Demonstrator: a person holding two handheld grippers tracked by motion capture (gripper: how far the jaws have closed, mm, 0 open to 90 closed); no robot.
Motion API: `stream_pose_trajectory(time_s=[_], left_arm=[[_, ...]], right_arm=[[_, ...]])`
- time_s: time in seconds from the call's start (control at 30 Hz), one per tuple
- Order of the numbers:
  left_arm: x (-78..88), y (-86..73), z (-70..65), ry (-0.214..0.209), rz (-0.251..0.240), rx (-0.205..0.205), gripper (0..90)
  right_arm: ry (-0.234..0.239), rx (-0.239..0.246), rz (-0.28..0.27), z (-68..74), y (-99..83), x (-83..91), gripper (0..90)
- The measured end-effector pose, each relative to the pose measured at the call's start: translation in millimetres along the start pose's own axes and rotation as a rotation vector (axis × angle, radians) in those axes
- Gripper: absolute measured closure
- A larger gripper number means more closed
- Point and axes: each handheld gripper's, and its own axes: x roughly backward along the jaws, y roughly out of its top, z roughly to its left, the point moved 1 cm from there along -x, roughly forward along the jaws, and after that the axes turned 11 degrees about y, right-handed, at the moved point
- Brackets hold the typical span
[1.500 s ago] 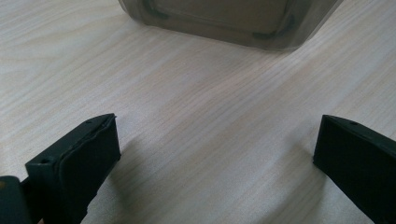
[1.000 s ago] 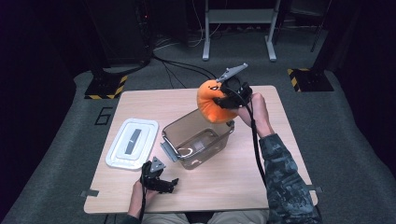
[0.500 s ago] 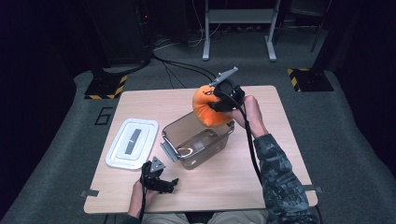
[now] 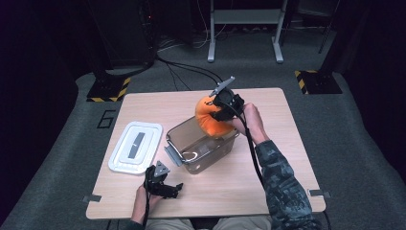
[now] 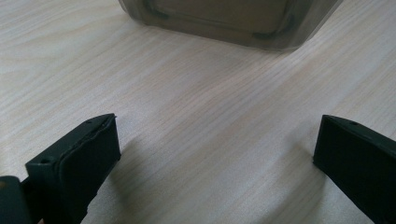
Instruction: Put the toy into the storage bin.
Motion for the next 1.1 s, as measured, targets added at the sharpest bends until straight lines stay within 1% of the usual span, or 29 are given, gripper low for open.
stream_pose_trajectory(time_s=[0.17,0.23,0.3,0.43,0.57,0.6,0.63,0.7,0.77,0.8,0.9,1.1], left_arm=[[0.0,0.0,0.0,0.000,0.000,0.000,0.2],[0.1,0.0,0.0,-0.001,0.000,-0.001,0.2],[0.0,0.0,0.0,0.000,0.000,0.000,0.2],[0.0,0.0,0.0,0.000,0.000,0.000,0.2],[0.0,0.0,0.0,0.000,0.000,0.000,0.2],[0.0,0.0,0.0,0.000,0.000,0.000,0.2],[0.0,0.0,0.0,0.000,0.000,0.000,0.2],[0.0,0.0,0.0,0.000,0.000,0.000,0.2],[0.0,0.0,0.0,0.000,0.000,0.000,0.2],[0.0,0.0,0.0,0.000,0.000,0.000,0.2],[0.0,0.0,0.0,0.000,0.000,0.000,0.2],[0.0,0.0,0.1,-0.001,0.000,0.000,0.2]], right_arm=[[0.007,0.009,0.009,1.0,-1.0,-7.0,62.1],[0.009,0.006,0.016,1.0,-1.9,-9.8,62.0],[0.013,-0.008,0.025,0.7,-3.7,-13.4,62.0],[0.016,-0.009,0.029,-1.2,-7.3,-18.2,61.9],[0.014,-0.017,0.029,-2.1,-9.6,-20.8,61.9],[0.020,-0.018,0.035,-2.6,-10.1,-21.1,61.9],[0.021,-0.008,0.033,-4.1,-11.0,-22.3,61.8],[0.023,-0.020,0.030,-4.0,-11.7,-23.0,61.8],[0.026,-0.011,0.030,-5.0,-11.9,-23.2,61.8],[0.027,-0.019,0.030,-4.6,-12.2,-23.5,61.8],[0.031,-0.021,0.028,-5.5,-13.7,-25.0,61.8],[0.044,-0.023,0.045,-6.7,-17.9,-30.8,61.7]])
